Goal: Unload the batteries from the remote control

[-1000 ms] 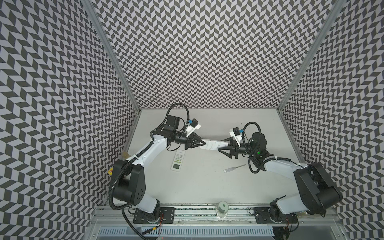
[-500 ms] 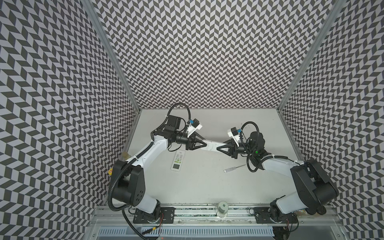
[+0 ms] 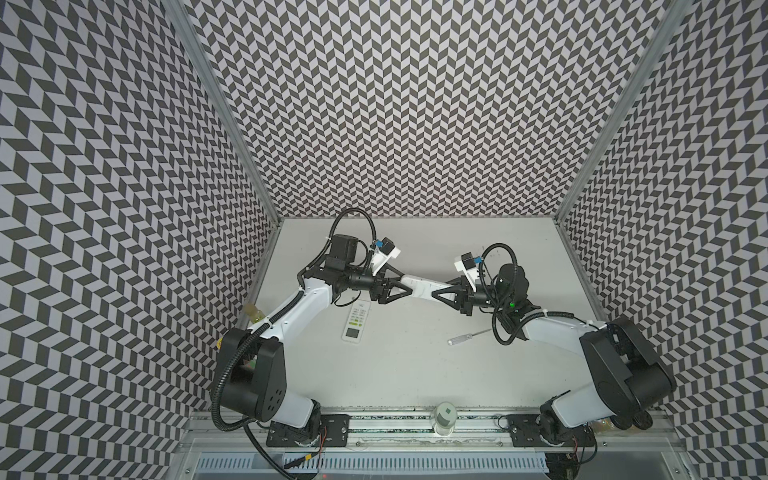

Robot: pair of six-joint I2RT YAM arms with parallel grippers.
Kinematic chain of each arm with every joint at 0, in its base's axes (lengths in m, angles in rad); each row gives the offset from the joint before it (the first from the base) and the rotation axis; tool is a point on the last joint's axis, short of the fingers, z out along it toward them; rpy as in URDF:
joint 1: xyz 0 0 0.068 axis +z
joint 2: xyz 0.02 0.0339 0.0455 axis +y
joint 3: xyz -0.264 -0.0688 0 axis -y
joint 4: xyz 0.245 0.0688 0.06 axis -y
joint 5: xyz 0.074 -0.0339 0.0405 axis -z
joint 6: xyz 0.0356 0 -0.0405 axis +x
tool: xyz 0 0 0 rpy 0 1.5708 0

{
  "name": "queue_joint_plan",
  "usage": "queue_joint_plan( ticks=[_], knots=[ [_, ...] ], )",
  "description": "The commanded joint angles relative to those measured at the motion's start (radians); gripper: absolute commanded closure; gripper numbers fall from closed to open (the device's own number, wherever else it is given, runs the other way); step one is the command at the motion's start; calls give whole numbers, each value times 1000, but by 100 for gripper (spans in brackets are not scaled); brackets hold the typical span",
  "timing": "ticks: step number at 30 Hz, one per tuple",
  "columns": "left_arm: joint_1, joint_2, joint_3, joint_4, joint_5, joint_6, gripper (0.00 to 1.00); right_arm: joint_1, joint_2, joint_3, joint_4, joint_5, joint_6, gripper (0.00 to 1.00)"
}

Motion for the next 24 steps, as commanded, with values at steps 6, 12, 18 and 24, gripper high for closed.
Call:
queue_joint_plan(
  ticks=[6, 12, 18, 24],
  knots=[
    [-56, 17, 11, 96, -109, -104, 30, 26, -33, -4, 41, 55, -8, 100],
    [-58, 17, 27, 75, -172, -95, 39, 28, -42, 0, 36, 65, -6, 100],
    [-56, 12, 28, 70, -176, -94, 44, 28, -33, 0, 41, 68, -3, 100],
    [-50, 14, 30, 67, -210, -90, 50, 28, -29, 3, 29, 65, -13, 100]
  ],
)
